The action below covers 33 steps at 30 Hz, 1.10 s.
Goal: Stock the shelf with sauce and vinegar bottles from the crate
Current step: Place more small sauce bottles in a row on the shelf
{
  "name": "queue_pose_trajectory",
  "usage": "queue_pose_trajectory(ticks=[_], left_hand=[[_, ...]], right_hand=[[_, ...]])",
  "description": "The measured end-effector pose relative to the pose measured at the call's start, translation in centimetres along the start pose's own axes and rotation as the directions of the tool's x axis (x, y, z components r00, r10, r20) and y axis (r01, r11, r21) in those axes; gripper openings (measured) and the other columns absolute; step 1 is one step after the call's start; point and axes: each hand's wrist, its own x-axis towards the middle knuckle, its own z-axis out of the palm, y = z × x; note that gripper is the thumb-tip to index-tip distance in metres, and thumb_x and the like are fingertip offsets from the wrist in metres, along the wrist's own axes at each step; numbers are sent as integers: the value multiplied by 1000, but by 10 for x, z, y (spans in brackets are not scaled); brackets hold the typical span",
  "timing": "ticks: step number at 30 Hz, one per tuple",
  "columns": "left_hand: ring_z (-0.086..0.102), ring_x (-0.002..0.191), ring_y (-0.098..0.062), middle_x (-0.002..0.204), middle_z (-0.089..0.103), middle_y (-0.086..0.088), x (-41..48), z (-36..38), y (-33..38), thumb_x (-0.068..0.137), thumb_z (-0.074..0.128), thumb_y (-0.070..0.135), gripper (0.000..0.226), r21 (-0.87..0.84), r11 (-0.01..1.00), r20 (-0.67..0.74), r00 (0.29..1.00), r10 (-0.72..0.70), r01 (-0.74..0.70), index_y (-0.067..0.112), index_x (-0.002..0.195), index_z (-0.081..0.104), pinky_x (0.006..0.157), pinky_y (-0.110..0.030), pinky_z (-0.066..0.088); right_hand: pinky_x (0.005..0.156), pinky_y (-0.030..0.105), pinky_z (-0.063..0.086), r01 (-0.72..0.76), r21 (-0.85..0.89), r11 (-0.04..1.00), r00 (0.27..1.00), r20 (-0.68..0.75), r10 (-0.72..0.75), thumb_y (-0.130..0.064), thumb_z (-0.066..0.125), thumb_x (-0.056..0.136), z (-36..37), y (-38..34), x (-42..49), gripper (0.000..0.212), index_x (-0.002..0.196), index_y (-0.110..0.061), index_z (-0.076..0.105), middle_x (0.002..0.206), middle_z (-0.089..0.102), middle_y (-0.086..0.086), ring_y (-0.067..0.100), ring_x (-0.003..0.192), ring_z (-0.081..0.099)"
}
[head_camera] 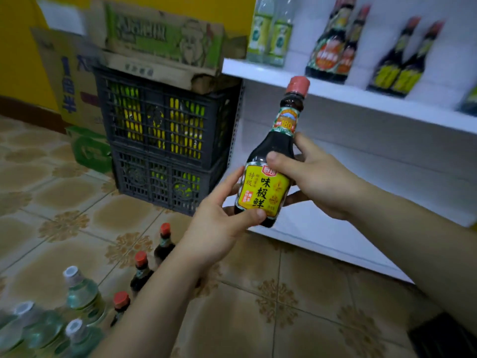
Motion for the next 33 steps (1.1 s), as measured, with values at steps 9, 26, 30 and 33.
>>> queue_pose_trajectory(ticks=[9, 26, 30, 33], left_hand=[[68, 94, -13, 127, 55, 4, 56, 86, 71, 79, 71, 2, 67, 55, 988, 199, 971, 131, -144, 44, 125, 47, 75, -23, 54], [39, 132, -12, 149, 35, 10, 292, 284, 64, 83, 68, 38, 83, 563, 751, 431, 898, 91, -346, 46, 146, 14, 91, -20, 33], [29, 139, -17, 154, 28, 5, 351, 296, 48, 87, 54, 54, 68, 856, 382, 389, 921, -33, -348, 35, 146, 26, 109, -29, 23], [23, 141, -18, 156, 24, 6, 379, 310, 36, 89, 36, 65, 65, 928, 162, 355, 928, -118, -334, 35, 146, 28, 114, -49, 17]], right_hand=[[67, 40, 61, 161, 0, 987, 944, -294, -153, -34, 62, 91, -94, -51, -38, 27, 107, -54, 52, 104, 69, -5, 15, 83, 72], [64, 43, 58, 132, -49, 990, 824, -549, -137, -23, 69, 88, -364, -12, 38, 49, 118, -49, 40, 108, 67, -3, 17, 86, 70], [56, 30, 49, 85, -71, 994, 794, -598, -111, -22, 70, 87, -434, 16, 76, 69, 140, -41, 31, 104, 62, -8, 12, 87, 63], [56, 27, 45, 52, -90, 995, 782, -616, -96, -20, 71, 86, -475, 40, 99, 74, 144, -37, 28, 99, 57, -15, 7, 85, 59]])
